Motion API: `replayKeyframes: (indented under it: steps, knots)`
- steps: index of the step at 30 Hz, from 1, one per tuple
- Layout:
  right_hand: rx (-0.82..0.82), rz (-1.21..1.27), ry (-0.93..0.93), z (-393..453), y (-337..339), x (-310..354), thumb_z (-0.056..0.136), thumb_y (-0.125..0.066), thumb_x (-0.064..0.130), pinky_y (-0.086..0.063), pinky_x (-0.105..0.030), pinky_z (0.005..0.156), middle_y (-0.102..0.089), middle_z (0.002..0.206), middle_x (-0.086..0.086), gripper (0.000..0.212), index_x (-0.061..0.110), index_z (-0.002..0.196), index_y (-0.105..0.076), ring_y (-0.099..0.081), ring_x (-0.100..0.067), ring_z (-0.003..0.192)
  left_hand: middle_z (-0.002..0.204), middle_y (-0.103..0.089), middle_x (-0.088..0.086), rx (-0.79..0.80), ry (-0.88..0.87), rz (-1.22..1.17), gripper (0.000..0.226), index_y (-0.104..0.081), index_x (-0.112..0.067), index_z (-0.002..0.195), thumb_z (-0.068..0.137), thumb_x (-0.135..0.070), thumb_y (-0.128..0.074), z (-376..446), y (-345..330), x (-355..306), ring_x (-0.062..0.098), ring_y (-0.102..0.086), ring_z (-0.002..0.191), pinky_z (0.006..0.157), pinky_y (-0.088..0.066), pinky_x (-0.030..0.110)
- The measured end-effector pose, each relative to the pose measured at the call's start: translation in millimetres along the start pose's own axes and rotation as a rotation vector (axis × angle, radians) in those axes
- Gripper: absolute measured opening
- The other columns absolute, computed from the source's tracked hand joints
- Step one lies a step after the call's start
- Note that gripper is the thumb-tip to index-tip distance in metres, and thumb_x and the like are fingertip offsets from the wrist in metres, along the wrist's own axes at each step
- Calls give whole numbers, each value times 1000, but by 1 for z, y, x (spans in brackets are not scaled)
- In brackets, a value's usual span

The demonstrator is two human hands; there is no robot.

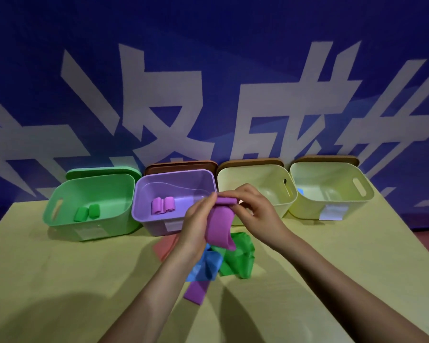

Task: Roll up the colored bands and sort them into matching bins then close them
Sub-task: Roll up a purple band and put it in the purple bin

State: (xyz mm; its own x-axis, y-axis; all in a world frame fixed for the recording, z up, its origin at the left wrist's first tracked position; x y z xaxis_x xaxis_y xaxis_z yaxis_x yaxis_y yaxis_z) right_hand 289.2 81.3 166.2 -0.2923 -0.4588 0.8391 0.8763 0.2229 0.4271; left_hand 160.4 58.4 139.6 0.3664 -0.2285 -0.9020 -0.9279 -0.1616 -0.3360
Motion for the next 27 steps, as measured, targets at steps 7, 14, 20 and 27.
replayKeyframes:
  steps: [7,14,20,27]
  knots:
    - [-31,329,-295,18,5,-23,87,-47,11,-49,-22,81,-56,101,-9,41,14,125,-61,-56,-10,92,89,-68,7,-37,-46,97,15,-67,-17,92,95,-26,-55,31,5,14,20,-60,78,68,-43,33]
    - [-12,298,-488,20,-23,-49,97,-52,8,-49,-19,66,-67,86,2,17,4,110,-62,-61,3,72,79,-58,5,-82,-164,279,17,-53,-17,85,100,-15,-45,44,8,20,10,-54,71,68,-42,29]
    - [-16,212,-455,22,-20,-51,93,-56,22,-54,-48,70,-63,85,-24,28,-4,102,-61,-60,-22,75,74,-54,0,-52,-274,468,16,-52,-6,87,100,-13,-45,47,6,16,-2,-49,61,61,-40,19]
    - [-73,-80,-224,25,-13,-30,90,-52,33,-40,-38,56,-55,63,-9,30,5,82,-57,-47,-18,57,68,-54,1,-183,-351,350,21,-53,-9,81,98,-21,-49,35,2,11,7,-48,60,59,-40,26]
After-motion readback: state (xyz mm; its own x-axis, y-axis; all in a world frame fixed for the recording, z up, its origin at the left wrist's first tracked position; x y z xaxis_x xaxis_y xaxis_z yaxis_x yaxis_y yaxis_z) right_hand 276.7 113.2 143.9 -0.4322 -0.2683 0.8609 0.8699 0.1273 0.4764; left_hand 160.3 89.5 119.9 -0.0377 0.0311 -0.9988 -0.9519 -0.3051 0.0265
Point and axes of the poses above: each hand's wrist, its own z-axis towards the middle knuckle, its own y-axis out of the back of the hand, x = y × z, the point moved 5 cm from there along z, towards the middle knuckle
